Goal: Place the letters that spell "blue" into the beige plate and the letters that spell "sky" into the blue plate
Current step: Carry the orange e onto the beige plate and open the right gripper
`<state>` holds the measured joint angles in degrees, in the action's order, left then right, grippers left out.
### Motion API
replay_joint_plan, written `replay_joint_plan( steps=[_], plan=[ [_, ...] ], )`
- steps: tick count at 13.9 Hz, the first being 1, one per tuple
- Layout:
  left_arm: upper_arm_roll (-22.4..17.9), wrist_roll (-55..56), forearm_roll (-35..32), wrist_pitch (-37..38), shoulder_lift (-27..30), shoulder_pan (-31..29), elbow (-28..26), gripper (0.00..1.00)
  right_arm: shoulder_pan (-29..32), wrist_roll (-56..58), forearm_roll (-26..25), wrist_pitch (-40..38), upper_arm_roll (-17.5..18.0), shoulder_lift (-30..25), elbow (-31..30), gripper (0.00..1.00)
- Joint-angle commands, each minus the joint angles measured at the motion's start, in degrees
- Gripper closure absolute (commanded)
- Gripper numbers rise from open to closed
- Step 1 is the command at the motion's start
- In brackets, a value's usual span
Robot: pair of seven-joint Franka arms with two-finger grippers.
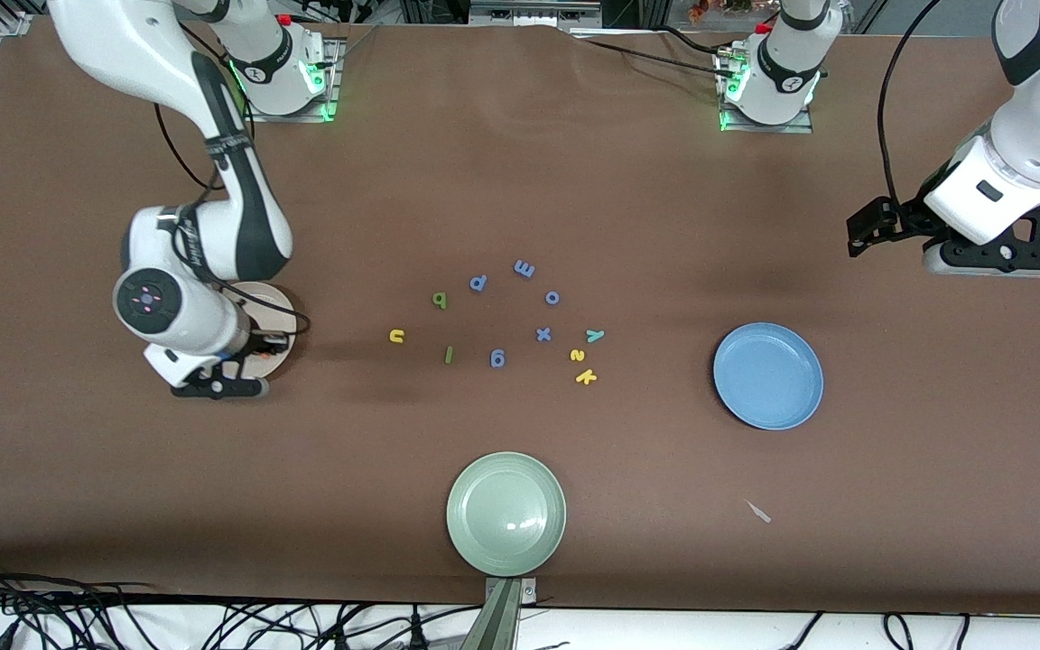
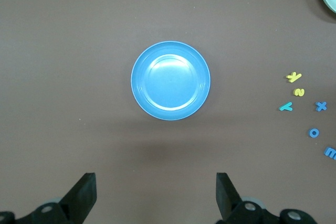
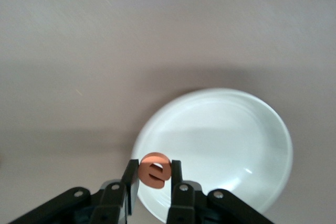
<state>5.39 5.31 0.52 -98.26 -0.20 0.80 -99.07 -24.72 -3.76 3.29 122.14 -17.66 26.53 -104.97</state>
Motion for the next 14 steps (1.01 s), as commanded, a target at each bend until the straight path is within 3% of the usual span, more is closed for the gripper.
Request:
replay_joint_plan(
  steps=[1, 3, 4, 5, 6, 8, 11, 14],
  plan=[
    [0.2, -0.6, 0.2, -0.1, 0.6, -0.2, -0.2, 0.00, -0.4, 8.0, 4.6, 2.0, -3.8, -5.8, -9.6, 0.80],
    [0.2, -0.6, 0.2, -0.1, 0.6, -0.2, -0.2, 0.00, -0.4, 13.6, 6.9, 3.2, -6.4, -5.7, -11.6, 0.78],
    [0.2, -0.5, 0.2, -0.1, 0.6, -0.2, -0.2, 0.00, -0.2, 13.7, 6.9, 4.2, -6.5, -5.0, -11.7, 0.72],
    [0.2, -0.6, 0.2, 0.0, 0.6, -0.2, -0.2, 0.00, 0.1, 13.7, 6.9, 4.6, -6.5, -3.9, -11.6, 0.33],
    [0.2, -0.5, 0.2, -0.1, 0.6, -0.2, -0.2, 0.00, 0.1, 13.4, 7.1, 4.2, -6.5, -3.1, -11.0, 0.00],
    [0.2, -0.5, 0.2, 0.0, 0.6, -0.2, -0.2, 0.00, -0.7, 11.2, 7.4, 2.8, -5.8, -3.0, -8.9, 0.00],
    [0.2, -0.5, 0.2, -0.1, 0.6, -0.2, -0.2, 0.00, -2.9, 0.0, 7.3, -4.8, -4.1, -1.5, -0.8, 0.00],
    [0.2, -0.6, 0.2, -0.1, 0.6, -0.2, -0.2, 0.00, -4.5, -9.7, 7.4, -4.7, -0.5, 0.4, 2.2, 0.00]
  ],
)
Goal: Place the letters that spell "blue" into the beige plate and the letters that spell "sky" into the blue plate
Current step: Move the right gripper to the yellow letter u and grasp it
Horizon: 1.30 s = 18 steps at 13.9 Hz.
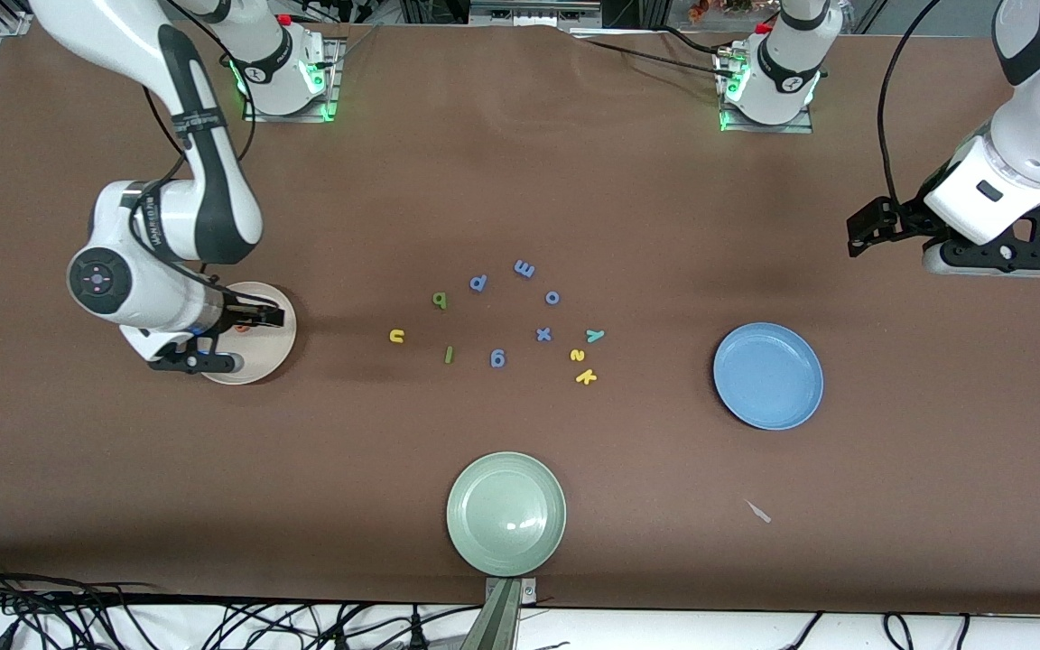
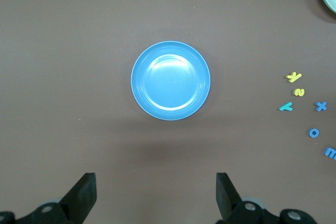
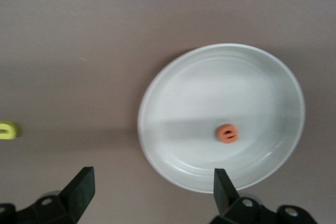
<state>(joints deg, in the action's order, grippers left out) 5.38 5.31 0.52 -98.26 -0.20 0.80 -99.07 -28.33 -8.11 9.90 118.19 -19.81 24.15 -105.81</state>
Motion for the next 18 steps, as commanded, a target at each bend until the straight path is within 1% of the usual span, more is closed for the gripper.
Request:
replay_joint_plan(
  steps=[1, 4, 7, 8, 10, 13, 17, 18],
  plan=[
    [0.2, -0.5, 0.2, -0.1, 0.6, -0.2, -0.2, 0.00, -0.8, -8.5, 0.9, -0.4, 3.4, 3.4, 4.0, 0.00],
    [0.2, -0.6, 0.2, 0.0, 0.6, -0.2, -0.2, 0.00, -0.9, -16.2, 1.3, 2.0, 8.0, 6.7, 7.1, 0.00],
    [0.2, -0.5, 0.2, 0.0, 0.6, -0.2, -0.2, 0.00, -1.3, -22.3, 1.2, 8.7, 12.4, 9.9, 7.2, 0.00],
    [0.2, -0.5, 0.2, 0.0, 0.6, -0.2, -0.2, 0.00, -1.8, -24.2, 1.2, 10.5, 13.2, 10.8, 7.2, 0.00],
    [0.2, -0.6, 0.2, -0.1, 0.6, -0.2, -0.2, 0.00, -3.7, -26.1, 1.2, 12.1, 13.3, 12.3, 6.9, 0.00],
    [0.2, -0.5, 0.2, 0.0, 0.6, -0.2, -0.2, 0.00, -4.2, -26.0, 1.2, 14.1, 13.4, 14.2, 6.5, 0.00],
    [0.2, -0.5, 0.2, -0.1, 0.6, -0.2, -0.2, 0.00, -4.5, -23.7, 1.0, 14.7, 13.4, 15.0, 6.0, 0.00],
    [0.2, -0.5, 0.2, -0.1, 0.6, -0.2, -0.2, 0.00, -4.5, -21.7, 0.8, 15.0, 13.4, 15.1, 5.8, 0.01]
  ],
)
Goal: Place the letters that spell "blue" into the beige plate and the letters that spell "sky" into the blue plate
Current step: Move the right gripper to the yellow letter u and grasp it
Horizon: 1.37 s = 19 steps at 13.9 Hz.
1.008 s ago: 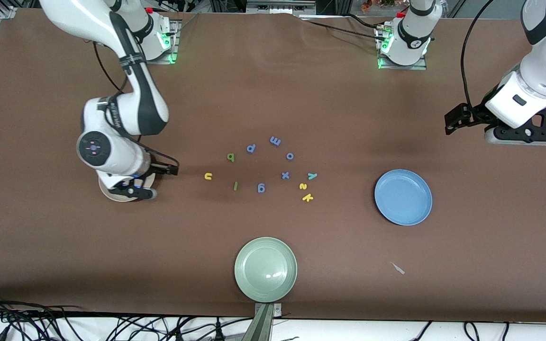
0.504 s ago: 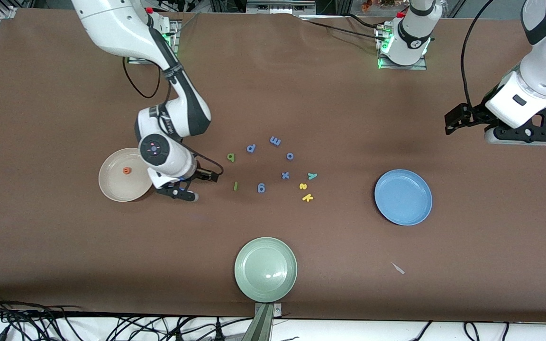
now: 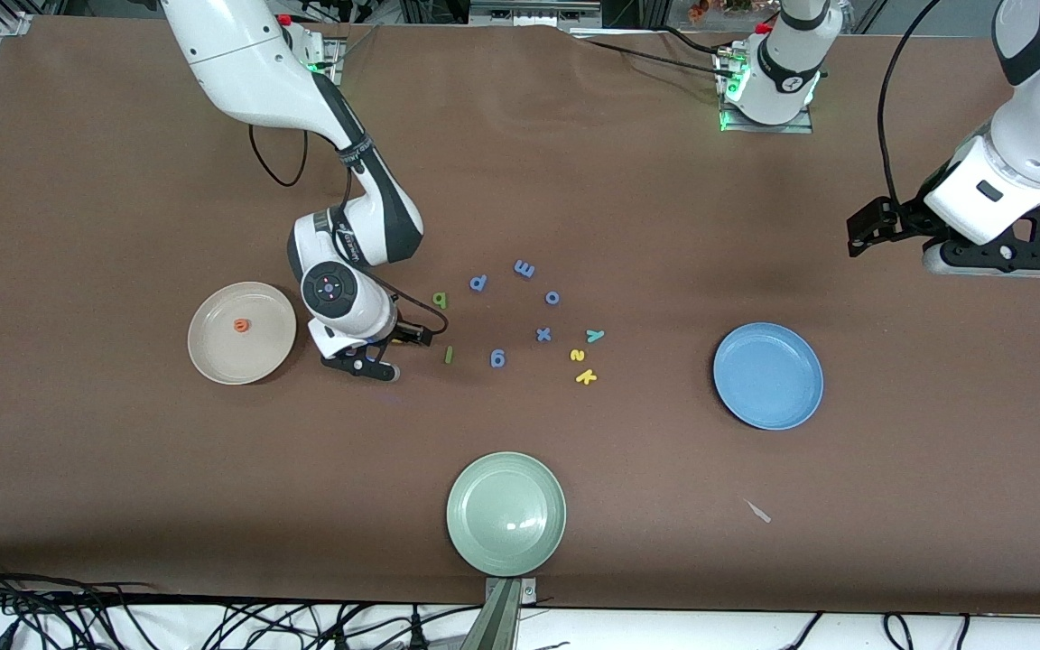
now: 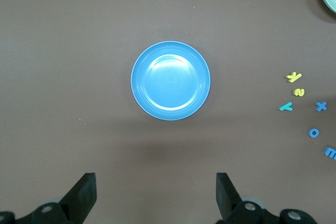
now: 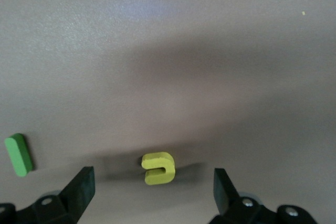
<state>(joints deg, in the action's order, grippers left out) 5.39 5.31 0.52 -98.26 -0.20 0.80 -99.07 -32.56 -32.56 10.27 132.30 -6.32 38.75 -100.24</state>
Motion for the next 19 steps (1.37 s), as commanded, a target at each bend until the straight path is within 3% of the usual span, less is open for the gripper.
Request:
replay_joint_plan(
  steps=[1, 3, 8, 9, 13, 19],
  plan=[
    [0.2, -0.5, 0.2, 0.0, 0.6, -0.2, -0.2, 0.00, -0.2, 3.5, 0.5, 1.4, -0.1, 0.6, 0.0, 0.05],
    [0.2, -0.5, 0.2, -0.1, 0.6, -0.2, -0.2, 0.00, -0.3, 3.6, 0.4, 1.8, -0.1, 0.6, -0.5, 0.21],
    [0.2, -0.5, 0.2, 0.0, 0.6, -0.2, -0.2, 0.00, -0.3, 4.5, 0.5, 1.8, -0.1, 0.6, -0.6, 0.78],
    [0.2, -0.5, 0.2, 0.0, 0.6, -0.2, -0.2, 0.00, -0.2, 4.5, 0.5, 1.7, -0.1, 0.5, -0.5, 0.85],
    [0.2, -0.5, 0.2, -0.1, 0.6, -0.2, -0.2, 0.00, 0.0, 4.5, 0.5, 0.2, -1.3, -2.3, 0.3, 0.90],
    [0.2, -0.5, 0.2, 0.0, 0.7, -0.2, -0.2, 0.00, 0.1, 21.4, -0.1, -14.2, -12.2, -7.3, -0.2, 0.90]
  ],
)
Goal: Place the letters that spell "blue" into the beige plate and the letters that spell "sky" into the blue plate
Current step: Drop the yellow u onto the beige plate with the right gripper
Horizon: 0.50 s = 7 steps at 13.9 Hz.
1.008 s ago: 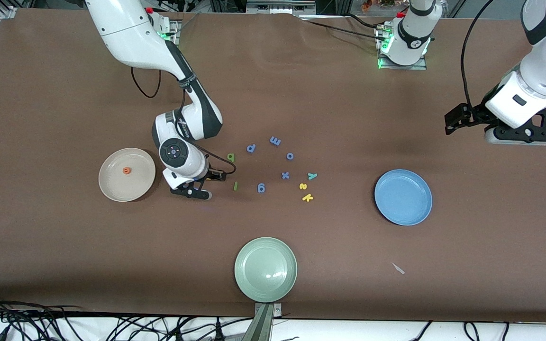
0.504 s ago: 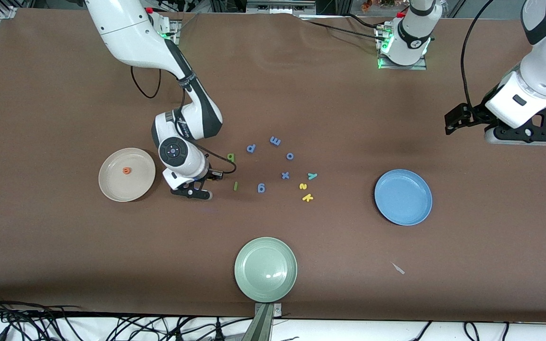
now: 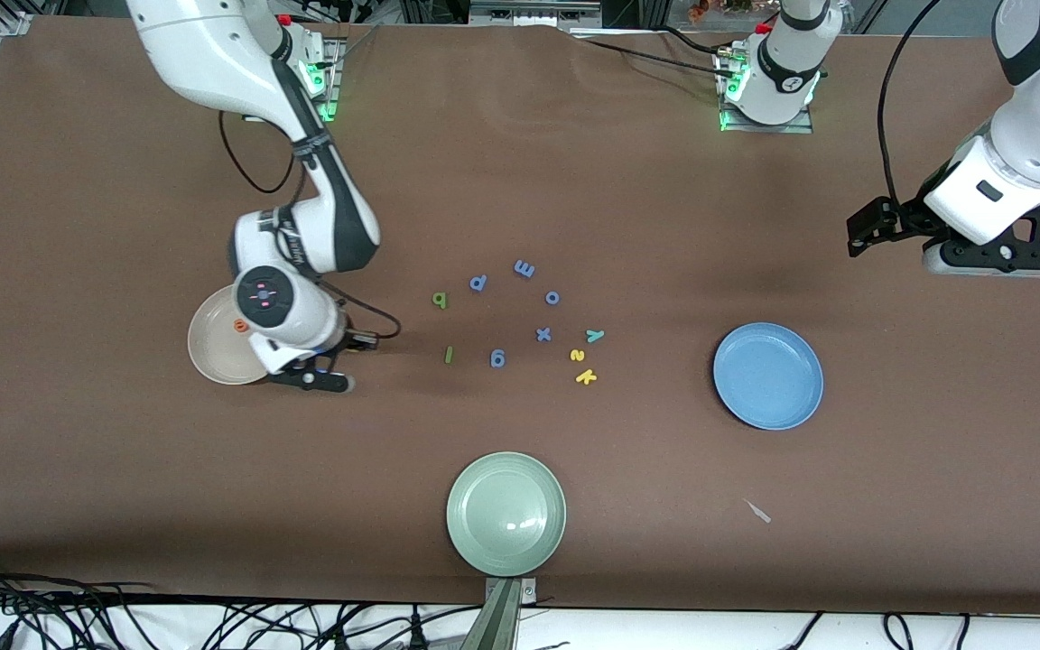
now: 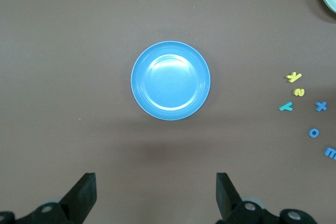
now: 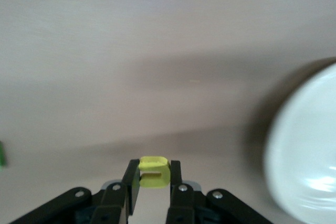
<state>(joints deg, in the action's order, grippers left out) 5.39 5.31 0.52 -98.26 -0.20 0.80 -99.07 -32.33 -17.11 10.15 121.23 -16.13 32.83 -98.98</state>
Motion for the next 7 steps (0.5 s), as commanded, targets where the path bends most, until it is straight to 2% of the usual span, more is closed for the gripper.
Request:
replay_joint_plan(
  steps=[1, 5, 7],
  plan=[
    [0.2, -0.6, 0.2, 0.0, 0.6, -0.2, -0.2, 0.00, -0.1, 8.7, 0.1, -4.2, -3.9, -2.0, -2.4, 0.90],
    [0.2, -0.5, 0.2, 0.0, 0.6, -0.2, -0.2, 0.00, 1.2, 16.2, 0.1, -4.8, -8.6, -0.8, -4.5, 0.89],
    [0.2, -0.5, 0.2, 0.0, 0.6, -0.2, -0.2, 0.00, 5.0, 20.3, 0.1, -4.9, -8.7, 0.6, -4.5, 0.86]
  ],
)
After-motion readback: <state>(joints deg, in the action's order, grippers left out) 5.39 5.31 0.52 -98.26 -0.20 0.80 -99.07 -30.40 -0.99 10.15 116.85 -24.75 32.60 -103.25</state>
